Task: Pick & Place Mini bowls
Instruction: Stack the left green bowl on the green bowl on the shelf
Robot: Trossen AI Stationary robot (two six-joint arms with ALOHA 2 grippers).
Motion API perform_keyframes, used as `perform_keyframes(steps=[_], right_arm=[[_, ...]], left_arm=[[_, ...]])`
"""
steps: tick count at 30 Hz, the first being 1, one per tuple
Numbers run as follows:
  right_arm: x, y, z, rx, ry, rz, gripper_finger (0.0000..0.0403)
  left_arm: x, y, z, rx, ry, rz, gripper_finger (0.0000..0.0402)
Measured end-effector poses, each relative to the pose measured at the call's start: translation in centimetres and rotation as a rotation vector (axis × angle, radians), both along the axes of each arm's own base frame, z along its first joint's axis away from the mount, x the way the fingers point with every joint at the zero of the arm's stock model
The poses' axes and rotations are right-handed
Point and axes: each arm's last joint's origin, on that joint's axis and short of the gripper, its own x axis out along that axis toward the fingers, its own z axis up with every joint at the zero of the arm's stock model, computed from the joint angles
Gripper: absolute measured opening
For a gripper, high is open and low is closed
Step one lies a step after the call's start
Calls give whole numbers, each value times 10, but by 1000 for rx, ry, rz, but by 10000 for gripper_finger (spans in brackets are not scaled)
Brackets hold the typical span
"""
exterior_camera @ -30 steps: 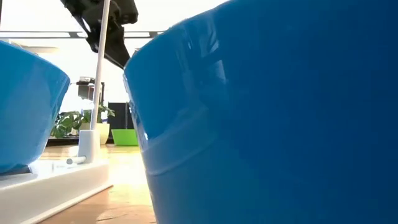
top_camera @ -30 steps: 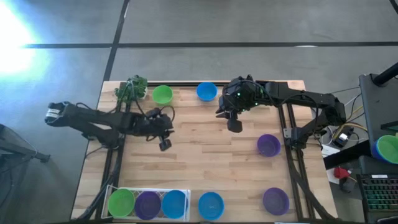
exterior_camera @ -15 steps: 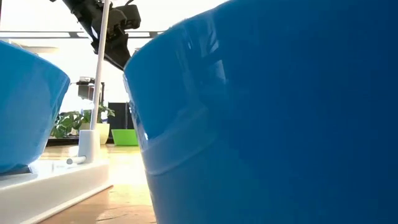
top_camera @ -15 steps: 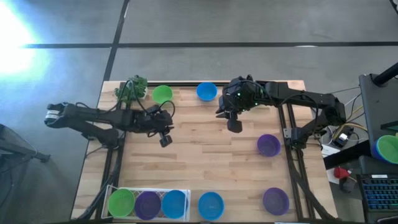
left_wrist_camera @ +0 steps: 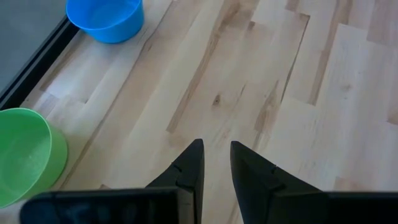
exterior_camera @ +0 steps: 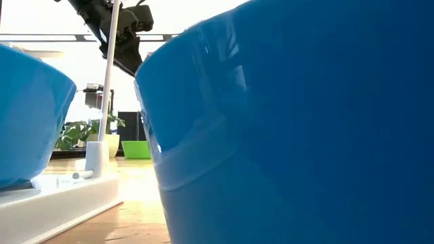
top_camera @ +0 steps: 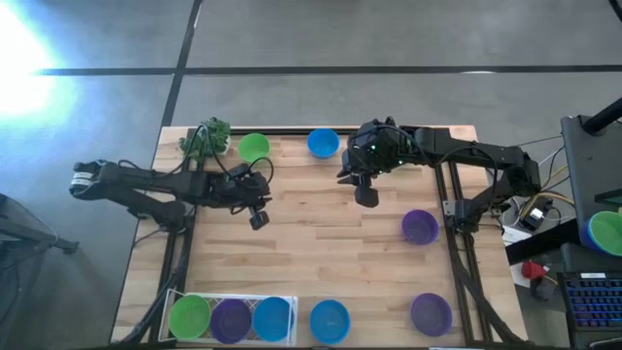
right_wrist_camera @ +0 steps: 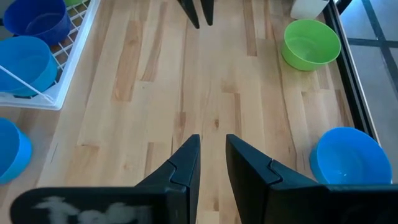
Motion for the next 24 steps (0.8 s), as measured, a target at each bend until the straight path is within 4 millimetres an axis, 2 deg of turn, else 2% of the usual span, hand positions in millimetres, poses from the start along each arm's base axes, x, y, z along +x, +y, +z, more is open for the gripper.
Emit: perform_keyframes(steps=[24], right_arm=[[0,0,0,0,0,0,75]], left_arm=[[-1,0,-1,6,16,-7,71]])
